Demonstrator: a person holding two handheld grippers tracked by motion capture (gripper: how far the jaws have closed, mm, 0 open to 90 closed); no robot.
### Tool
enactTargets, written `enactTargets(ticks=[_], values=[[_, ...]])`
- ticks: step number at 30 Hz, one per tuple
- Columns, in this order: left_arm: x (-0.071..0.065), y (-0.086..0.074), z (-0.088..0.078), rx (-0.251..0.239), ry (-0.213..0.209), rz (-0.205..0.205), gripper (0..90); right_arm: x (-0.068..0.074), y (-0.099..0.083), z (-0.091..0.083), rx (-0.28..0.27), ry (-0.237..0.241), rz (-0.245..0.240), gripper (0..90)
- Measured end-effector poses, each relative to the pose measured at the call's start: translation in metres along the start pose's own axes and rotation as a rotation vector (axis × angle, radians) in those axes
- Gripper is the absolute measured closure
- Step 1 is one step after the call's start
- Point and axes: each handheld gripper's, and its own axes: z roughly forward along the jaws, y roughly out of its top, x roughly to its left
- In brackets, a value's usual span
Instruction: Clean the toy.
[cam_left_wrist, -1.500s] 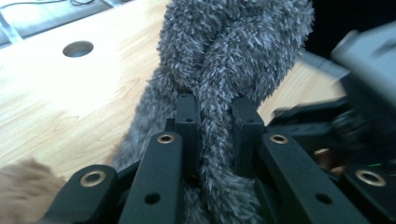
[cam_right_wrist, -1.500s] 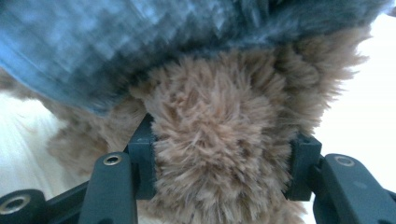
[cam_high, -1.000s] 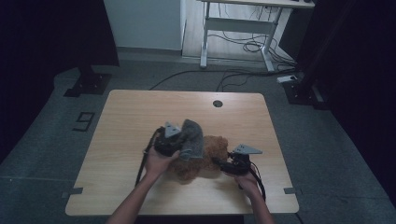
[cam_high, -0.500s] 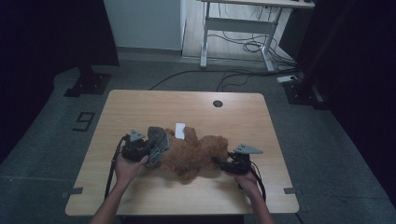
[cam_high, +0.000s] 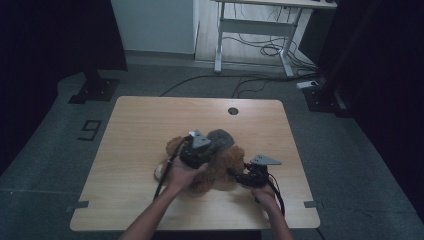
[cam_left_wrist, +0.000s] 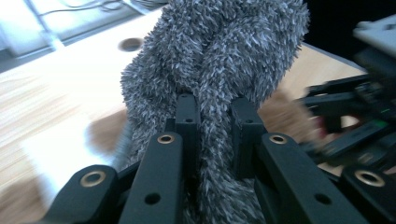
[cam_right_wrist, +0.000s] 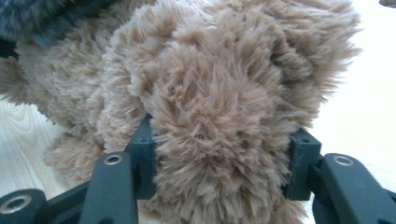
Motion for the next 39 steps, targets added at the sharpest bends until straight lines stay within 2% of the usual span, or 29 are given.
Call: enactTargets(ticks=[2, 3, 4, 5, 7, 10, 11, 12, 13, 14, 15, 16, 18, 19, 20, 21, 22, 23, 24, 25, 26, 29, 30, 33, 35, 36, 37, 38, 39], values=[[-0.015, 0.008, 0.016, 0.010, -0.026, 0.016, 76.3, 0.000, 0.000, 0.000, 0.001, 0.001, -0.001, 44.2], [-0.026, 0.013, 0.033, 0.036, -0.040, 0.036, 76.3, 0.000, 0.000, 0.000, -0.001, -0.002, -0.003, 44.2], [-0.026, 0.013, 0.033, 0.036, -0.040, 0.036, 76.2, 0.000, 0.000, 0.000, -0.001, -0.002, -0.003, 44.2], [-0.032, 0.012, 0.048, 0.065, -0.038, 0.046, 76.1, 0.000, -0.001, 0.000, -0.001, -0.002, 0.000, 44.2], [-0.033, 0.008, 0.053, 0.061, -0.027, 0.055, 76.0, -0.001, -0.001, 0.000, 0.004, -0.009, 0.004, 44.2], [-0.028, 0.004, 0.048, 0.057, -0.030, 0.047, 75.9, -0.002, -0.002, 0.001, 0.001, -0.008, 0.007, 44.2], [-0.020, -0.001, 0.041, 0.057, -0.015, 0.038, 75.9, -0.001, -0.001, 0.001, 0.001, -0.010, -0.004, 44.2], [-0.020, -0.001, 0.041, 0.057, -0.015, 0.038, 75.9, -0.001, -0.001, 0.001, 0.001, -0.010, -0.004, 44.2], [-0.009, -0.007, 0.032, 0.063, 0.011, 0.023, 75.9, -0.001, -0.001, 0.001, 0.000, -0.010, -0.003, 44.2], [-0.009, -0.007, 0.032, 0.063, 0.011, 0.023, 75.9, -0.001, -0.001, 0.001, 0.000, -0.010, -0.003, 44.2], [0.004, -0.015, 0.021, 0.063, 0.027, 0.009, 76.0, -0.001, -0.001, 0.001, -0.004, -0.009, -0.004, 44.2], [0.004, -0.015, 0.021, 0.063, 0.027, 0.009, 76.0, -0.001, -0.001, 0.001, -0.004, -0.009, -0.004, 44.2], [0.015, -0.021, 0.008, 0.051, 0.035, -0.006, 75.9, -0.001, -0.001, 0.001, -0.005, -0.008, -0.007, 44.2], [0.026, -0.025, -0.006, 0.036, 0.068, -0.019, 75.9, -0.001, -0.001, 0.001, -0.007, -0.006, -0.007, 44.2], [0.026, -0.025, -0.006, 0.036, 0.068, -0.019, 75.8, -0.001, -0.001, 0.001, -0.007, -0.006, -0.007, 44.2], [0.038, -0.030, -0.018, 0.033, 0.116, -0.040, 75.9, -0.001, -0.002, 0.001, -0.008, -0.005, -0.002, 44.2], [0.038, -0.030, -0.018, 0.033, 0.116, -0.040, 75.9, -0.001, -0.002, 0.001, -0.008, -0.005, -0.002, 44.2], [0.051, -0.039, -0.026, 0.042, 0.132, -0.080, 75.9, -0.001, -0.002, 0.001, -0.008, -0.005, -0.003, 44.2], [0.051, -0.039, -0.026, 0.042, 0.132, -0.080, 76.0, -0.001, -0.002, 0.001, -0.008, -0.005, -0.003, 44.2], [0.062, -0.050, -0.032, 0.055, 0.143, -0.104, 76.0, -0.001, -0.002, 0.000, -0.008, -0.008, -0.008, 44.2], [0.062, -0.050, -0.032, 0.055, 0.143, -0.104, 76.0, -0.001, -0.002, 0.000, -0.008, -0.008, -0.008, 44.2], [0.077, -0.067, -0.036, 0.042, 0.126, -0.178, 76.0, 0.000, -0.002, 0.001, -0.010, -0.013, -0.009, 44.2], [0.084, -0.074, -0.038, 0.039, 0.134, -0.202, 76.1, 0.001, -0.002, 0.001, -0.010, -0.014, -0.007, 44.3], [0.091, -0.081, -0.042, 0.048, 0.149, -0.215, 76.0, 0.001, -0.002, 0.001, -0.012, -0.014, -0.005, 44.2], [0.103, -0.093, -0.046, 0.080, 0.178, -0.234, 76.0, 0.000, -0.002, 0.001, -0.013, -0.013, -0.003, 44.2], [0.103, -0.093, -0.046, 0.080, 0.178, -0.234, 76.1, 0.000, -0.002, 0.001, -0.013, -0.013, -0.003, 44.2], [0.110, -0.106, -0.047, 0.120, 0.206, -0.246, 76.1, -0.001, -0.002, 0.001, -0.011, -0.011, -0.001, 44.3], [0.110, -0.106, -0.047, 0.120, 0.206, -0.246, 76.1, -0.001, -0.002, 0.001, -0.011, -0.011, -0.001, 44.3], [0.113, -0.113, -0.047, 0.140, 0.210, -0.259, 76.0, -0.001, -0.002, 0.001, -0.013, -0.010, 0.004, 44.3]])
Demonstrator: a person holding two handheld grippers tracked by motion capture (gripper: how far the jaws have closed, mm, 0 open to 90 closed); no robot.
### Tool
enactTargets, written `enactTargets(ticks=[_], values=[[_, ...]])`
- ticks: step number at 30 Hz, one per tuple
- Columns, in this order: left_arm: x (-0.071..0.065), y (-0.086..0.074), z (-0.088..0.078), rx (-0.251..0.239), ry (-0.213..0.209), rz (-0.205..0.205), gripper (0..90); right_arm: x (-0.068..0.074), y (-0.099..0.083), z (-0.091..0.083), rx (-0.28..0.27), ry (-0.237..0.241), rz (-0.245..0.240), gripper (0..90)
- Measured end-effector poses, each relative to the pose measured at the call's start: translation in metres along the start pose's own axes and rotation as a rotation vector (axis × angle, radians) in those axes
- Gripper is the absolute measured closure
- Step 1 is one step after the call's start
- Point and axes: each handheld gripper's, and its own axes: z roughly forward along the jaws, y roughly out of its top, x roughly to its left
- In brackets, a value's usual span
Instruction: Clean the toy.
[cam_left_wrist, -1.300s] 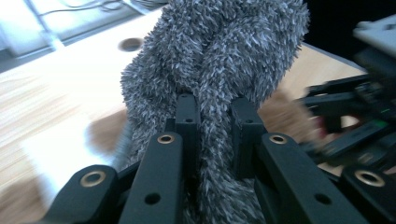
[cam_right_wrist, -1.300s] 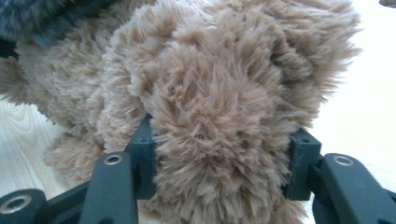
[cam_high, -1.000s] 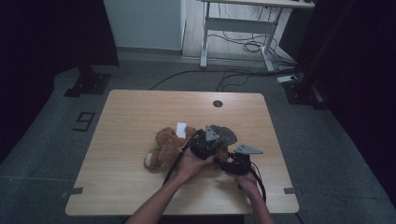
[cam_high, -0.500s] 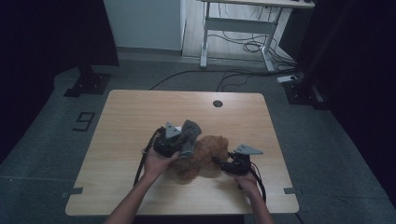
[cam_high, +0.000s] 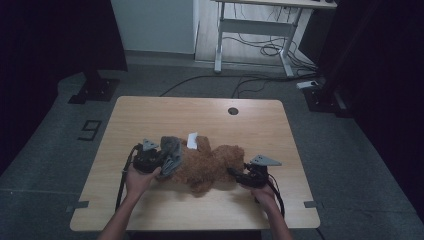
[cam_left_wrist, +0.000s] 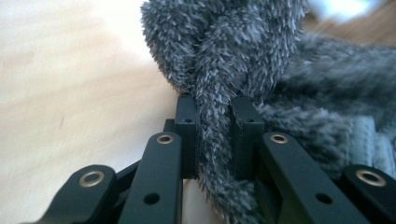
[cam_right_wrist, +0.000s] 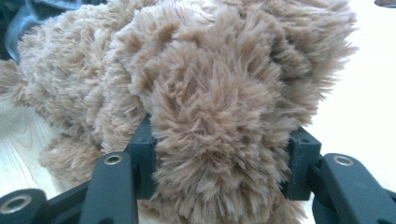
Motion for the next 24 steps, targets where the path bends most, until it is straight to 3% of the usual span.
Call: enactTargets(ticks=[1, 2, 4, 9, 12, 15, 16, 19, 21, 22, 23, 24], values=[[0.004, -0.007, 0.002, 0.003, -0.011, -0.021, 76.0, 0.000, 0.000, 0.000, 0.000, 0.000, 0.000, 44.3], [0.011, -0.016, 0.003, -0.026, -0.057, -0.077, 76.0, 0.000, 0.000, 0.000, 0.000, 0.000, 0.001, 44.3], [0.010, -0.016, 0.004, -0.035, -0.054, -0.086, 76.0, -0.001, 0.000, 0.000, 0.000, 0.000, 0.002, 44.3], [0.003, 0.000, 0.012, -0.026, -0.025, -0.054, 76.2, 0.000, 0.000, 0.001, -0.003, -0.014, 0.006, 44.4], [0.003, 0.012, 0.019, -0.022, -0.027, -0.062, 76.3, -0.002, 0.000, 0.002, -0.005, -0.026, 0.014, 44.6], [0.002, 0.025, 0.016, -0.046, -0.036, -0.063, 76.3, -0.006, 0.001, 0.002, -0.013, -0.037, 0.022, 44.6], [-0.004, 0.036, 0.010, -0.071, -0.044, -0.047, 76.2, -0.007, 0.001, 0.002, -0.017, -0.044, 0.023, 44.7], [-0.013, 0.047, 0.004, -0.103, -0.062, -0.029, 76.1, -0.007, 0.002, 0.003, -0.019, -0.053, 0.020, 44.9], [-0.030, 0.057, 0.001, -0.121, -0.081, 0.006, 76.0, -0.006, 0.002, 0.003, -0.016, -0.055, 0.019, 44.9], [-0.050, 0.067, 0.003, -0.124, -0.090, 0.060, 75.8, -0.006, 0.002, 0.003, -0.019, -0.058, 0.022, 44.9], [-0.050, 0.067, 0.003, -0.124, -0.090, 0.060, 75.7, -0.006, 0.002, 0.003, -0.019, -0.058, 0.022, 44.9], [-0.060, 0.071, 0.004, -0.129, -0.102, 0.078, 75.7, -0.006, 0.002, 0.003, -0.020, -0.061, 0.022, 44.9]])
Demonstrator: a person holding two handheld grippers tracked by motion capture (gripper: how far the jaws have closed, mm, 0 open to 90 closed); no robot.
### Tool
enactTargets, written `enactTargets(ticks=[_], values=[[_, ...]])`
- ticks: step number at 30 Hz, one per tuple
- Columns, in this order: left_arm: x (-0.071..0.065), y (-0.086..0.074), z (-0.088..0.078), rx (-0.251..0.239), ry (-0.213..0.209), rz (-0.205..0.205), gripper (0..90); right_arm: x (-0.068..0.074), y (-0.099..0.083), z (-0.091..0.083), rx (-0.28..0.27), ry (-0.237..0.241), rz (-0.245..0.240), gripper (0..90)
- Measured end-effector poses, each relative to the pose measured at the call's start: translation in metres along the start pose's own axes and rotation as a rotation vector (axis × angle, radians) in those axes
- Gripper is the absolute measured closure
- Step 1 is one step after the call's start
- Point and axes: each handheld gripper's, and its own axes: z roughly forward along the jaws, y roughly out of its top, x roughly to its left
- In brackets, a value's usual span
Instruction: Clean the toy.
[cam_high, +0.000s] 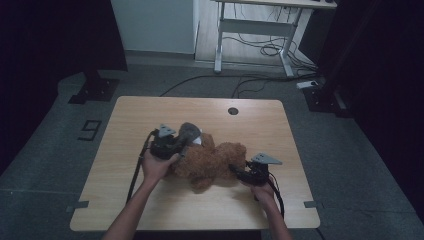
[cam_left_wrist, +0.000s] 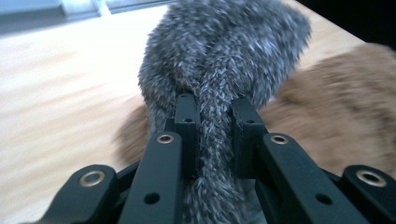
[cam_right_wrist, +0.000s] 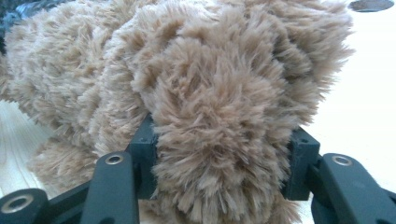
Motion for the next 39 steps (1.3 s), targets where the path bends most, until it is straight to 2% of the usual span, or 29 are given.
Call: enactTargets(ticks=[1, 2, 3, 5, 7, 8, 9, 10, 11, 12, 14, 15, 16, 17, 18, 19, 20, 21, 22, 23, 24, 25, 27, 30, 32, 36, 39], values=[[-0.009, 0.004, 0.003, -0.006, -0.014, 0.016, 75.7, 0.000, 0.000, 0.000, -0.001, -0.002, 0.001, 44.9], [-0.027, 0.012, 0.009, -0.012, -0.052, 0.047, 75.7, 0.001, 0.000, 0.000, -0.002, -0.004, 0.004, 44.9], [-0.027, 0.012, 0.009, -0.012, -0.052, 0.047, 75.7, 0.001, 0.000, 0.000, -0.002, -0.004, 0.004, 44.9], [-0.045, 0.017, 0.018, -0.009, -0.089, 0.076, 75.7, 0.000, 0.000, 0.000, -0.004, -0.003, 0.001, 44.9], [-0.064, 0.023, 0.030, -0.004, -0.121, 0.104, 75.7, 0.000, 0.000, 0.000, -0.002, -0.002, 0.004, 44.9], [-0.084, 0.028, 0.044, 0.005, -0.162, 0.119, 75.7, 0.000, 0.000, 0.001, -0.005, -0.004, 0.009, 44.9], [-0.093, 0.030, 0.050, 0.015, -0.171, 0.140, 75.6, 0.001, 0.000, 0.001, -0.006, -0.005, 0.008, 45.0], [-0.102, 0.032, 0.057, 0.022, -0.174, 0.156, 75.6, 0.001, 0.000, 0.001, -0.007, -0.006, 0.009, 45.0], [-0.102, 0.032, 0.057, 0.022, -0.174, 0.156, 75.6, 0.001, 0.000, 0.001, -0.007, -0.006, 0.009, 45.0], [-0.110, 0.033, 0.063, 0.033, -0.171, 0.177, 75.6, 0.001, 0.000, 0.001, -0.005, -0.007, 0.007, 45.1], [-0.120, 0.033, 0.072, 0.052, -0.145, 0.216, 75.6, 0.001, -0.001, 0.001, -0.005, -0.008, 0.009, 45.1], [-0.122, 0.032, 0.074, 0.056, -0.135, 0.221, 75.5, 0.001, -0.001, 0.001, -0.005, -0.009, 0.011, 45.1], [-0.123, 0.031, 0.075, 0.058, -0.113, 0.249, 75.6, 0.000, -0.001, 0.001, -0.004, -0.009, 0.014, 45.1], [-0.123, 0.029, 0.075, 0.060, -0.094, 0.270, 75.7, 0.000, -0.001, 0.001, -0.006, -0.007, 0.015, 45.1], [-0.119, 0.027, 0.072, 0.067, -0.052, 0.302, 75.7, 0.000, -0.001, 0.001, -0.002, -0.007, 0.007, 45.1], [-0.119, 0.027, 0.072, 0.067, -0.052, 0.302, 75.7, 0.000, -0.001, 0.001, -0.002, -0.007, 0.007, 45.1], [-0.111, 0.025, 0.068, 0.073, -0.033, 0.285, 75.7, 0.001, -0.001, 0.001, -0.001, -0.010, 0.003, 45.1], [-0.111, 0.025, 0.068, 0.073, -0.033, 0.285, 75.7, 0.001, -0.001, 0.001, -0.001, -0.010, 0.003, 45.1], [-0.099, 0.022, 0.063, 0.086, -0.010, 0.269, 75.7, 0.001, -0.001, 0.001, -0.004, -0.011, 0.001, 45.1], [-0.099, 0.022, 0.063, 0.086, -0.010, 0.269, 75.8, 0.001, -0.001, 0.001, -0.004, -0.011, 0.001, 45.1], [-0.086, 0.016, 0.058, 0.097, 0.001, 0.252, 75.9, 0.001, -0.001, 0.001, -0.002, -0.009, -0.001, 45.1], [-0.086, 0.016, 0.058, 0.097, 0.001, 0.252, 76.0, 0.001, -0.001, 0.001, -0.002, -0.009, -0.001, 45.1], [-0.073, 0.011, 0.053, 0.100, -0.003, 0.234, 76.1, 0.001, -0.001, 0.001, -0.006, -0.006, 0.000, 45.1], [-0.062, 0.008, 0.044, 0.101, 0.005, 0.233, 76.2, 0.002, -0.001, 0.001, -0.008, -0.005, -0.002, 45.1], [-0.056, 0.010, 0.038, 0.093, 0.020, 0.219, 76.0, 0.002, -0.001, 0.001, -0.008, -0.006, 0.000, 45.1], [-0.033, 0.007, 0.029, 0.101, 0.069, 0.173, 76.0, 0.002, -0.001, 0.001, -0.010, -0.006, 0.000, 45.1], [-0.019, -0.002, 0.026, 0.116, 0.089, 0.168, 76.0, 0.002, -0.001, 0.001, -0.011, -0.004, 0.001, 45.1]])
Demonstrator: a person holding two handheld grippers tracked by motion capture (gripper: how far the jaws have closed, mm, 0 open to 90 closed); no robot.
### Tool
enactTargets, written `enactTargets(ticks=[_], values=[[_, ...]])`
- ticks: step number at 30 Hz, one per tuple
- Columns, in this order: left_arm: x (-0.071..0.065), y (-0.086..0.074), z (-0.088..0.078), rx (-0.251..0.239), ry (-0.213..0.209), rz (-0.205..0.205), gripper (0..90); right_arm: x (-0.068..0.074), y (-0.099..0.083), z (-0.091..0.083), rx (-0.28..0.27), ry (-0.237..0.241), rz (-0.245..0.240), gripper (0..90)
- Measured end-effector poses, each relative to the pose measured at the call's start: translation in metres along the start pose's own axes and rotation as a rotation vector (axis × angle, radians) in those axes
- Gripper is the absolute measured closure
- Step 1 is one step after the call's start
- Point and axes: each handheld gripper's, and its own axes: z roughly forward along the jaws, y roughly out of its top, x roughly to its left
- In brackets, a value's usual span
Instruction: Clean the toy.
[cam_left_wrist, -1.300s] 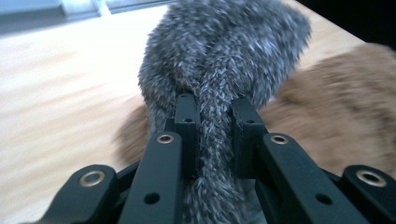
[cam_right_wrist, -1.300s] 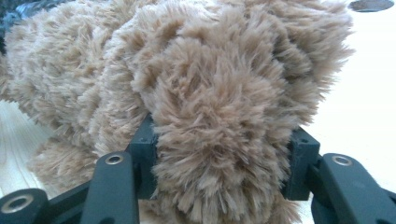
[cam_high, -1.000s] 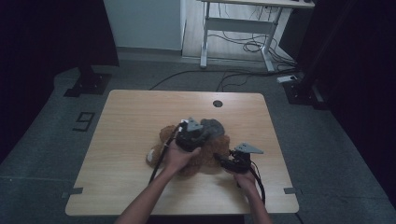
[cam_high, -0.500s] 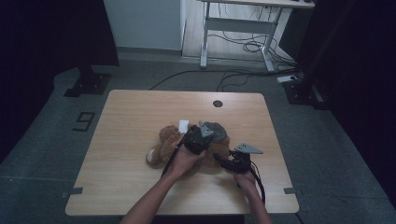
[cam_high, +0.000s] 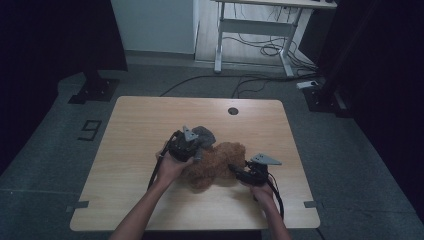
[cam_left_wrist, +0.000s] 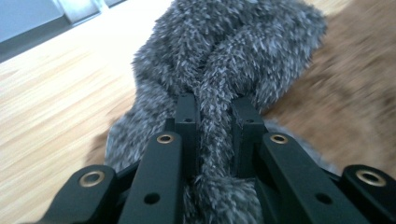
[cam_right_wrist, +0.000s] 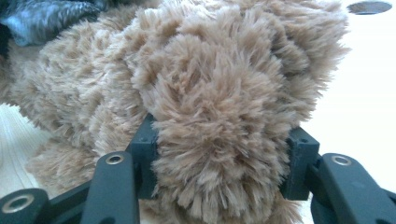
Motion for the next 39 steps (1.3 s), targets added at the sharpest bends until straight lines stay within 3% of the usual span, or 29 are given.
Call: enactTargets(ticks=[3, 10, 13, 14, 15, 16, 18, 19, 23, 26, 27, 30, 32, 35, 39], values=[[0.008, -0.009, -0.003, 0.006, 0.019, 0.000, 76.1, 0.000, 0.000, 0.000, 0.001, 0.000, -0.005, 45.1], [0.034, -0.036, -0.010, 0.042, 0.062, -0.056, 76.2, 0.000, 0.000, 0.000, -0.002, -0.001, -0.001, 45.1], [0.055, -0.065, -0.003, 0.116, 0.047, -0.140, 76.1, 0.000, -0.001, 0.000, -0.002, -0.001, 0.006, 45.1], [0.055, -0.065, -0.003, 0.116, 0.047, -0.140, 76.0, 0.000, -0.001, 0.000, -0.002, -0.001, 0.006, 45.1], [0.061, -0.076, 0.001, 0.110, 0.011, -0.192, 76.0, 0.000, -0.001, -0.001, -0.002, -0.001, 0.009, 45.1], [0.068, -0.084, -0.001, 0.069, -0.026, -0.253, 76.0, 0.000, -0.001, -0.001, 0.002, -0.001, 0.011, 45.1], [0.068, -0.085, -0.002, 0.070, -0.032, -0.254, 76.0, 0.000, -0.001, -0.001, 0.001, 0.000, 0.013, 45.1], [0.067, -0.079, -0.005, 0.085, -0.020, -0.229, 75.9, 0.000, -0.001, -0.001, 0.001, 0.002, 0.015, 45.1], [0.065, -0.063, -0.017, 0.056, -0.026, -0.220, 75.6, -0.001, -0.001, -0.001, 0.003, 0.005, 0.016, 45.0], [0.056, -0.031, -0.031, -0.026, -0.070, -0.201, 75.5, -0.001, -0.001, -0.002, 0.002, 0.004, 0.016, 45.0], [0.056, -0.031, -0.031, -0.026, -0.070, -0.201, 75.5, -0.001, -0.001, -0.002, 0.002, 0.004, 0.016, 45.0], [0.035, 0.003, -0.027, -0.051, -0.088, -0.141, 75.2, 0.000, -0.001, -0.001, 0.001, 0.001, 0.019, 45.0], [0.029, 0.009, -0.023, -0.047, -0.099, -0.137, 75.0, 0.000, -0.001, -0.002, 0.002, 0.000, 0.015, 45.0], [0.012, 0.014, -0.001, 0.004, -0.112, -0.108, 74.2, 0.000, -0.001, -0.002, -0.001, 0.002, 0.013, 44.9], [0.012, 0.006, 0.006, 0.006, -0.120, -0.122, 74.7, -0.001, -0.002, -0.002, 0.001, 0.005, 0.017, 44.8]])
